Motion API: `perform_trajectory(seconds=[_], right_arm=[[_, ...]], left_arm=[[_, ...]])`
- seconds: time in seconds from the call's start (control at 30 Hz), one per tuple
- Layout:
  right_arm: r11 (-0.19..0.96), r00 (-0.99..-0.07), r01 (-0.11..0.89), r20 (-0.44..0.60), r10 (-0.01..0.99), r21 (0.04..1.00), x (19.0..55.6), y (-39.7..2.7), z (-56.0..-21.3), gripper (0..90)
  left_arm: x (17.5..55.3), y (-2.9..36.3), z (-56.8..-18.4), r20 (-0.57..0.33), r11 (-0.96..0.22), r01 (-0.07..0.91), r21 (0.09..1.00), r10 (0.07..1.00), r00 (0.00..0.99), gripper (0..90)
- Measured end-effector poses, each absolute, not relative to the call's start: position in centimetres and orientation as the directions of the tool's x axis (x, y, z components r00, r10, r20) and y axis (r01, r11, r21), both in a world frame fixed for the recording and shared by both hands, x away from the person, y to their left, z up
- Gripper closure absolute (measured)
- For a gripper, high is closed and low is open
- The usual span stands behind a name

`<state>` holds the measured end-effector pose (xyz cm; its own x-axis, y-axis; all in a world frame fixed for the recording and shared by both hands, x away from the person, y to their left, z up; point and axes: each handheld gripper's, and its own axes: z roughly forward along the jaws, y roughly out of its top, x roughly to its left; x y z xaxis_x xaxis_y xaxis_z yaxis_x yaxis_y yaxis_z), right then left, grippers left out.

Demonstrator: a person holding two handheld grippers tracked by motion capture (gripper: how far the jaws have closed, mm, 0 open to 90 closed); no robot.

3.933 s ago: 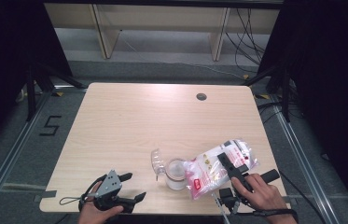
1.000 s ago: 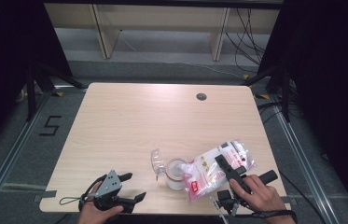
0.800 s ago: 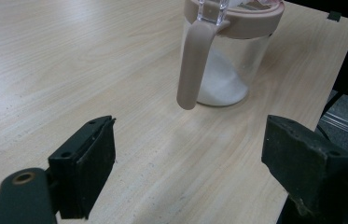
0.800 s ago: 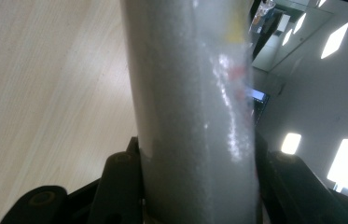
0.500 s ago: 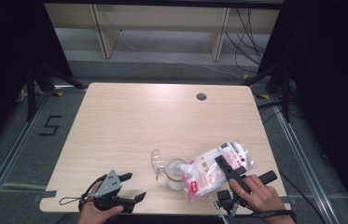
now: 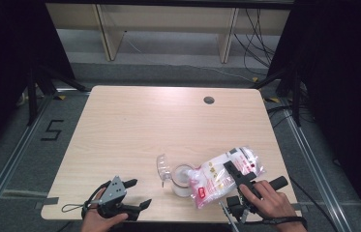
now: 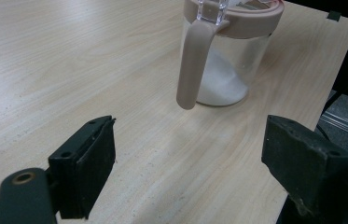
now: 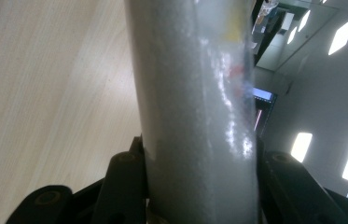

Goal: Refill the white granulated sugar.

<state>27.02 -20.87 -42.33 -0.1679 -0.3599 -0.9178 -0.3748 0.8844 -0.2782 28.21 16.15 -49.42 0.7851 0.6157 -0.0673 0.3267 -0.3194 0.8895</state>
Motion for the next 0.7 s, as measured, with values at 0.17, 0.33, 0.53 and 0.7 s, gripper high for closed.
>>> perform_trajectory(seconds=[0.17, 0.33, 0.53, 0.7], right_arm=[[0.907, -0.201, -0.352, -0.928, -0.315, -0.232, 26.98, -21.13, -42.73, 65.0], [0.903, -0.196, -0.356, -0.926, -0.322, -0.239, 26.98, -21.07, -42.66, 65.0], [0.902, -0.196, -0.358, -0.925, -0.327, -0.243, 27.0, -21.03, -42.65, 65.0], [0.903, -0.198, -0.358, -0.925, -0.324, -0.239, 27.0, -21.06, -42.67, 65.1]], left_arm=[[28.23, 16.14, -49.45, -0.065, -0.315, 0.322, 0.893, 0.617, 0.784, 17.0], [28.21, 16.17, -49.4, -0.063, -0.323, 0.324, 0.889, 0.614, 0.787, 17.0], [28.21, 16.19, -49.39, -0.061, -0.323, 0.323, 0.89, 0.617, 0.785, 17.0], [28.21, 16.2, -49.38, -0.061, -0.323, 0.323, 0.89, 0.617, 0.785, 17.0]])
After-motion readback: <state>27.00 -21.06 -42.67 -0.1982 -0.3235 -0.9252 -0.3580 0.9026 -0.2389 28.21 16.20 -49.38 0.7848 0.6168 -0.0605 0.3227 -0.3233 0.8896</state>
